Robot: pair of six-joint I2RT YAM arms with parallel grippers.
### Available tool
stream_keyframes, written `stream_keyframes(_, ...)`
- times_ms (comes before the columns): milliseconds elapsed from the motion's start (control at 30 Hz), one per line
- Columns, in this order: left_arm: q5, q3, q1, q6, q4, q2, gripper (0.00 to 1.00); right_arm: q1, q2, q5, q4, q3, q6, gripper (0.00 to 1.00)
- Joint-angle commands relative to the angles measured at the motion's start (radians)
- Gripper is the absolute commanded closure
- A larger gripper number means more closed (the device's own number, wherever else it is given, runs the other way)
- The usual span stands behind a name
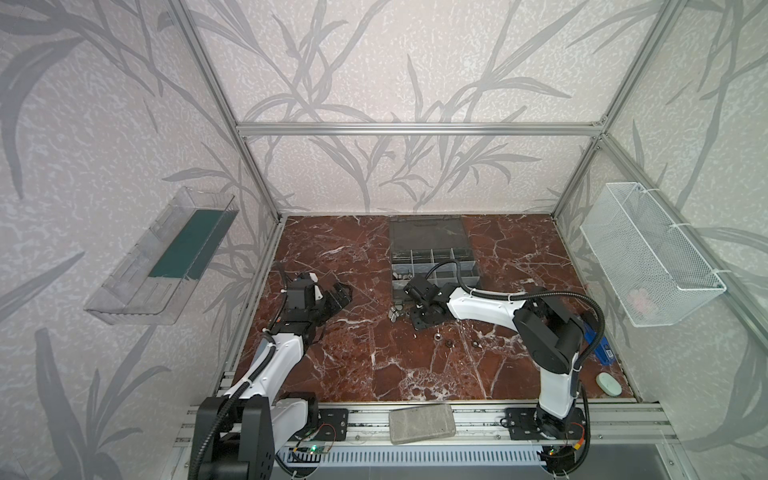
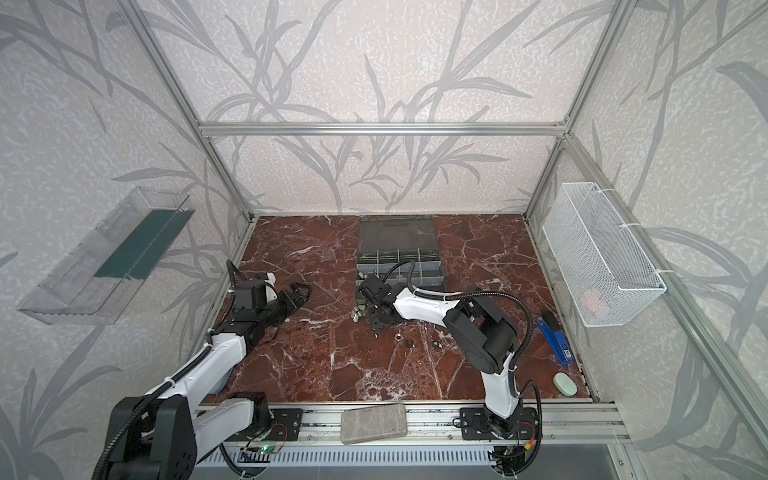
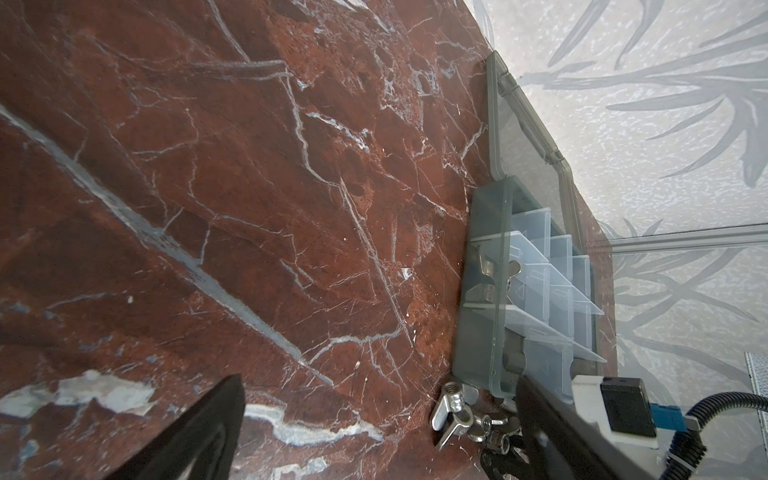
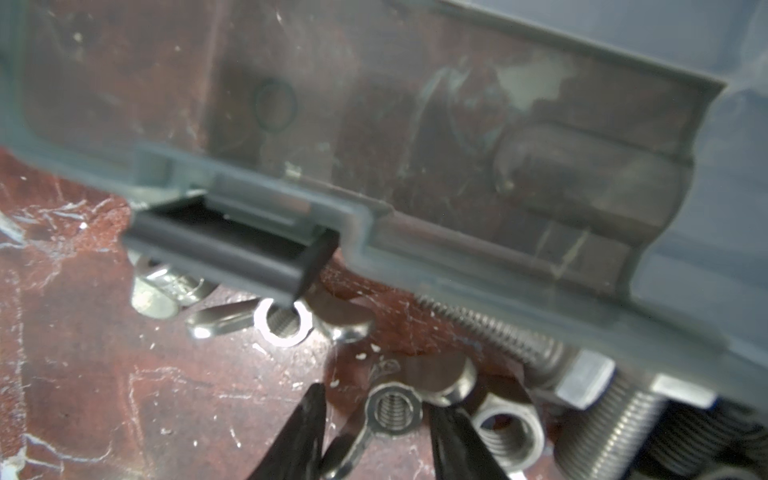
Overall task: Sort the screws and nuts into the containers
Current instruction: 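Lower the right gripper and grasp another silver wing nut, then carry the wing nut over the wing nut compartment of the box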
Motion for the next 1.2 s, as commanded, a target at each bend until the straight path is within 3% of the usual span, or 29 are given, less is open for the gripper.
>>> stream_keyframes(0,-0.007,0.006,-0.003,0.007,0.019,0.003,0.01,-0.011,0.028,0.018,-0.004,0.015,-0.009,0.59)
stream_keyframes(267,-0.006,0.007,-0.003,0.006,0.020,0.004,0.01,-0.013,0.038,0.027,-0.013,0.013,-0.016,0.71)
stream_keyframes(433,-0.006,0.007,-0.003,0.006,0.020,0.007,0.01,-0.013,0.037,0.027,-0.018,0.013,-0.033,0.85)
stream_keyframes(667,-0.004,0.007,-0.004,0.008,0.020,0.003,0.01,-0.023,-0.040,0.028,-0.031,0.008,-0.129,1.00)
stream_keyframes(1167,-0.003,0.004,-0.003,0.005,0.015,-0.012,0.01,-0.053,-0.206,-0.098,-0.090,0.112,-0.316,1.00)
